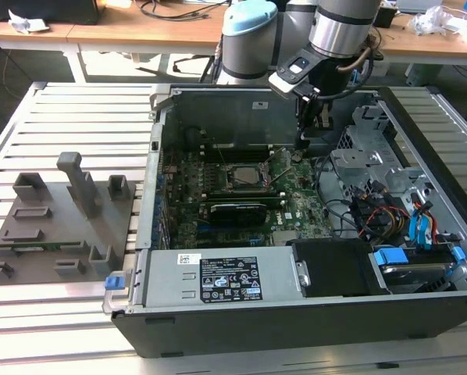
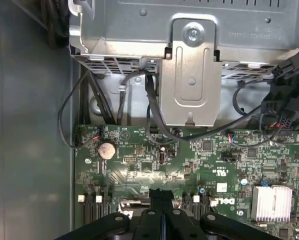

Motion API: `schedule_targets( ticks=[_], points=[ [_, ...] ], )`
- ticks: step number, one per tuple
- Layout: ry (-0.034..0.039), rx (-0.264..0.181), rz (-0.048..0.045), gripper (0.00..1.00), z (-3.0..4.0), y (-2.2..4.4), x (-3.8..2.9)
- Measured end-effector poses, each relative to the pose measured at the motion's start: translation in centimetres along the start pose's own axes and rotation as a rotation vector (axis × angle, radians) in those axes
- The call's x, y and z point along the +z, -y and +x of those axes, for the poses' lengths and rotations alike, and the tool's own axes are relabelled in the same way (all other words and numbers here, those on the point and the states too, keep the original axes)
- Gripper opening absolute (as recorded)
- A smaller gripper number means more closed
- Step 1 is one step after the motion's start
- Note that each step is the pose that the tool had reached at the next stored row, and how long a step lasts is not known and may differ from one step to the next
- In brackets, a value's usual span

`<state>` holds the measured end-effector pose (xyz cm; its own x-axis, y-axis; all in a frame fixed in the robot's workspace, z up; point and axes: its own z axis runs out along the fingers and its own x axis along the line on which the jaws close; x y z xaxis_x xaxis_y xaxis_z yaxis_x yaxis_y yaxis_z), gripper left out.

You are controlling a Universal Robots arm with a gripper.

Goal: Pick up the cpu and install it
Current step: 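Close the cpu cover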

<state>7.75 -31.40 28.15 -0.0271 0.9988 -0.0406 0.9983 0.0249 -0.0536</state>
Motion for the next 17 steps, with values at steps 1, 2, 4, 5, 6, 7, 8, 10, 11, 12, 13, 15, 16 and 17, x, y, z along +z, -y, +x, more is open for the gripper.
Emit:
schedule_targets(
  ticks=[1, 2, 4, 5, 6, 7, 8, 10, 11, 12, 13, 15, 16, 17],
  points=[
    [-0.0002, 0.000, 0.0000, 0.11, 0.02, -0.13, 0.30],
    [-0.0002, 0.000, 0.0000, 0.11, 0.04, -0.25, 0.51],
    [-0.0001, 0.000, -0.0001, 0.11, 0.10, -0.46, 1.01],
    [-0.0001, 0.000, 0.0000, 0.11, 0.12, -0.53, 1.21],
    [0.0001, 0.000, 0.0000, 0.11, 0.13, -0.59, 1.40],
    [0.0000, 0.000, 0.0000, 0.11, 0.15, -0.64, 1.57],
    [0.0001, 0.000, 0.0000, 0.11, 0.16, -0.68, 1.72],
    [0.0000, 0.000, 0.0000, 0.11, 0.20, -0.74, 2.43],
    [0.0000, 0.000, 0.0000, 0.11, 0.21, -0.75, 2.65],
    [0.0002, -0.001, 0.0000, 0.11, 0.22, -0.74, 2.95],
    [0.0003, -0.001, 0.0000, 0.11, 0.23, -0.73, 3.05],
    [0.0003, -0.001, 0.0000, 0.11, 0.24, -0.58, 3.26],
    [0.0002, -0.001, -0.0001, 0.11, 0.25, -0.46, 3.31],
    [0.0001, -0.001, 0.0000, 0.11, 0.25, -0.37, 3.33]
  ],
)
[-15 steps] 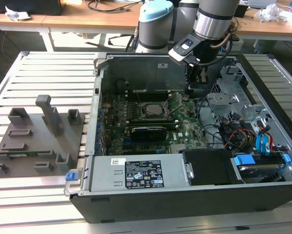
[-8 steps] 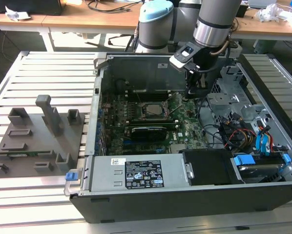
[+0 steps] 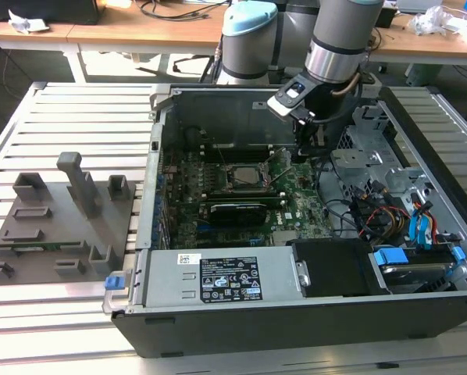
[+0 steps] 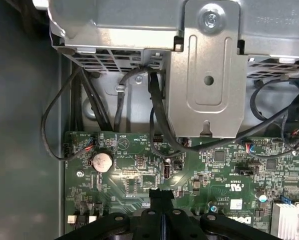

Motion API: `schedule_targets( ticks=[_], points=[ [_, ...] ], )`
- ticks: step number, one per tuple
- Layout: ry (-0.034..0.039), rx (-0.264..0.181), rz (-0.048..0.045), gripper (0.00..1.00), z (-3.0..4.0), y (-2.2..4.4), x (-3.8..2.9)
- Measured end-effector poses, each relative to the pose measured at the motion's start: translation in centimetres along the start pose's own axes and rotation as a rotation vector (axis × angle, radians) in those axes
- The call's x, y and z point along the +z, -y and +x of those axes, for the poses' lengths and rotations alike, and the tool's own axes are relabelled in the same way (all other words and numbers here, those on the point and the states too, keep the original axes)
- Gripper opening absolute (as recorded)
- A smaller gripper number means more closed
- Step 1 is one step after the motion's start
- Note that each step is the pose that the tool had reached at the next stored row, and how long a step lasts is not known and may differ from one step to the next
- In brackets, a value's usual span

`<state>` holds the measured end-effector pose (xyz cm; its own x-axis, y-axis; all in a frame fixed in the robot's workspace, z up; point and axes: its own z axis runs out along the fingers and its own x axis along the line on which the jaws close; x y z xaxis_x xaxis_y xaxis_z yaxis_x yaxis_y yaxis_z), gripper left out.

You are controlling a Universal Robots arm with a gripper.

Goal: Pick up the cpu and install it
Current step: 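Close the cpu cover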

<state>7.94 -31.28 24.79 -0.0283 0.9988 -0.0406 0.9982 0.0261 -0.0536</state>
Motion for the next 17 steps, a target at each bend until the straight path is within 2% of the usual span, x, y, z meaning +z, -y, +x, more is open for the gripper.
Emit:
schedule_targets(
  ticks=[10, 13, 17],
  points=[
    [0.0002, 0.000, 0.0000, 0.11, 0.01, 0.27, 0.02],
    [0.0002, 0.000, 0.0000, 0.11, 0.02, 0.81, 0.05],
    [0.0001, 0.000, -0.0001, 0.11, 0.03, 1.17, 0.07]
  ],
)
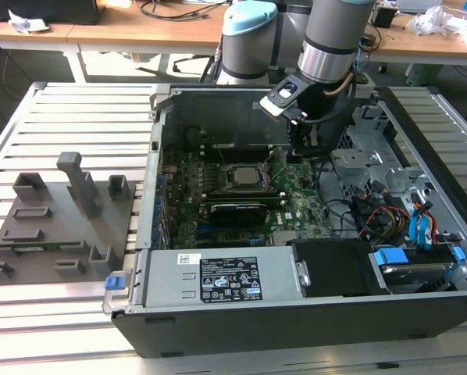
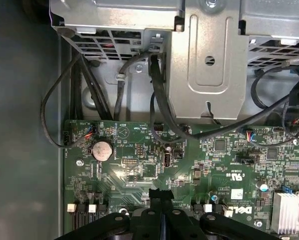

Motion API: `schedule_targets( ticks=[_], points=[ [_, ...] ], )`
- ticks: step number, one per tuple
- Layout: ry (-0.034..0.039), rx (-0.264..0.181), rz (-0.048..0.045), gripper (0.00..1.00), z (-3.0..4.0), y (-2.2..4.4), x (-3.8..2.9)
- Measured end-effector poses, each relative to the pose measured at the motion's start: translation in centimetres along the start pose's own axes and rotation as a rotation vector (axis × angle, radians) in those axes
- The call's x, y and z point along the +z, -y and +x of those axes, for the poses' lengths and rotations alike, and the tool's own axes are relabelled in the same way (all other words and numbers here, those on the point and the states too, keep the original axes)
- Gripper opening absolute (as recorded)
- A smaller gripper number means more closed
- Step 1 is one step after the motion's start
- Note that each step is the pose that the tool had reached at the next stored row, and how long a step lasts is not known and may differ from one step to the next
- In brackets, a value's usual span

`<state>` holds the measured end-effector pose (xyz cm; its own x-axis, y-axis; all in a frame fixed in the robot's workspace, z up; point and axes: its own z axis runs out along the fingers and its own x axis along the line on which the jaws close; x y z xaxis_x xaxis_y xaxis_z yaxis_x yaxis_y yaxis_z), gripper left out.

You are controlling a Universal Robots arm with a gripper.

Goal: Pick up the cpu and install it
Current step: 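Close the cpu cover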

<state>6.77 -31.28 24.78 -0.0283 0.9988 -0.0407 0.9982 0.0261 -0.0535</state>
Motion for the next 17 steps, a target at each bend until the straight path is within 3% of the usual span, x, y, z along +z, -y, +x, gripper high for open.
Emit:
schedule_targets(
  ticks=[17],
  points=[
    [0.0001, 0.000, 0.0001, 0.11, 0.03, 0.96, 0.05]
  ],
)
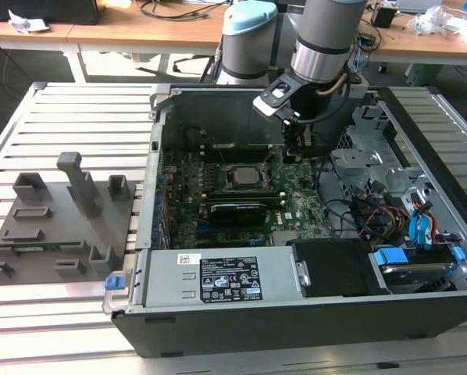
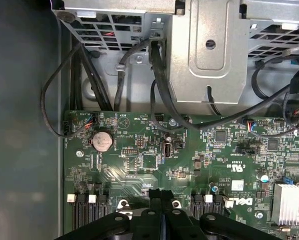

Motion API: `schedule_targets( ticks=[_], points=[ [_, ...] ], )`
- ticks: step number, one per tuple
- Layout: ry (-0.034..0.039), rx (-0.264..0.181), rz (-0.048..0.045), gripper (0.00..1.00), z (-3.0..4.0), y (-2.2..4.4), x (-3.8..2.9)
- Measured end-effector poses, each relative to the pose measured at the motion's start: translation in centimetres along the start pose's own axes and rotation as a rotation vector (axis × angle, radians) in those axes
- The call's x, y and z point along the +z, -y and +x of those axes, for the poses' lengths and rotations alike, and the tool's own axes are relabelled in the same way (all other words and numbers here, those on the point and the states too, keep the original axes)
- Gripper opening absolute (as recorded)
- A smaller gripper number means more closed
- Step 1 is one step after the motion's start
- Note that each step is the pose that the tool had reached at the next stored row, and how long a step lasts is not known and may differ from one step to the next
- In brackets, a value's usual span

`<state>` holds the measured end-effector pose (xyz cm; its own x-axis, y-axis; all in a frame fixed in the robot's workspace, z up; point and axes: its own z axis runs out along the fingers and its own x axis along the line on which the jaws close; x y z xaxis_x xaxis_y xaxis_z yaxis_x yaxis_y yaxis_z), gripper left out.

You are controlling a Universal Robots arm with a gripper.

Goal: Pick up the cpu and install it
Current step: 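Close the cpu cover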

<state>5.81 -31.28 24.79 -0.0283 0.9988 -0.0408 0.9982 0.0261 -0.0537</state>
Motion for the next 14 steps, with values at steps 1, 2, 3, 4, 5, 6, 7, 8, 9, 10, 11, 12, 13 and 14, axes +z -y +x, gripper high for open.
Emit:
schedule_targets(
  ticks=[1, 2, 3, 4, 5, 6, 7, 8, 9, 10, 11, 12, 13, 14],
  points=[
    [0.0000, 0.000, 0.0000, 0.11, 0.00, 0.12, 0.01],
    [0.0000, 0.000, -0.0001, 0.11, 0.01, 0.18, 0.01],
    [0.0000, 0.000, 0.0000, 0.11, 0.01, 0.26, 0.01],
    [0.0000, 0.000, -0.0001, 0.11, 0.01, 0.40, 0.02],
    [0.0000, 0.000, 0.0000, 0.11, 0.01, 0.55, 0.03],
    [0.0000, 0.000, 0.0000, 0.11, 0.02, 0.67, 0.04],
    [-0.0001, 0.000, 0.0000, 0.11, 0.02, 0.81, 0.04],
    [0.0000, 0.000, 0.0000, 0.11, 0.03, 0.90, 0.05],
    [0.0000, 0.000, 0.0000, 0.11, 0.03, 0.98, 0.05],
    [0.0000, 0.000, 0.0000, 0.11, 0.03, 1.13, 0.06],
    [0.0000, 0.000, -0.0001, 0.11, 0.04, 1.26, 0.07],
    [0.0000, 0.000, 0.0000, 0.11, 0.04, 1.37, 0.07],
    [0.0000, 0.000, 0.0000, 0.11, 0.04, 1.45, 0.08],
    [0.0000, 0.000, 0.0000, 0.11, 0.04, 1.50, 0.08]
  ],
)
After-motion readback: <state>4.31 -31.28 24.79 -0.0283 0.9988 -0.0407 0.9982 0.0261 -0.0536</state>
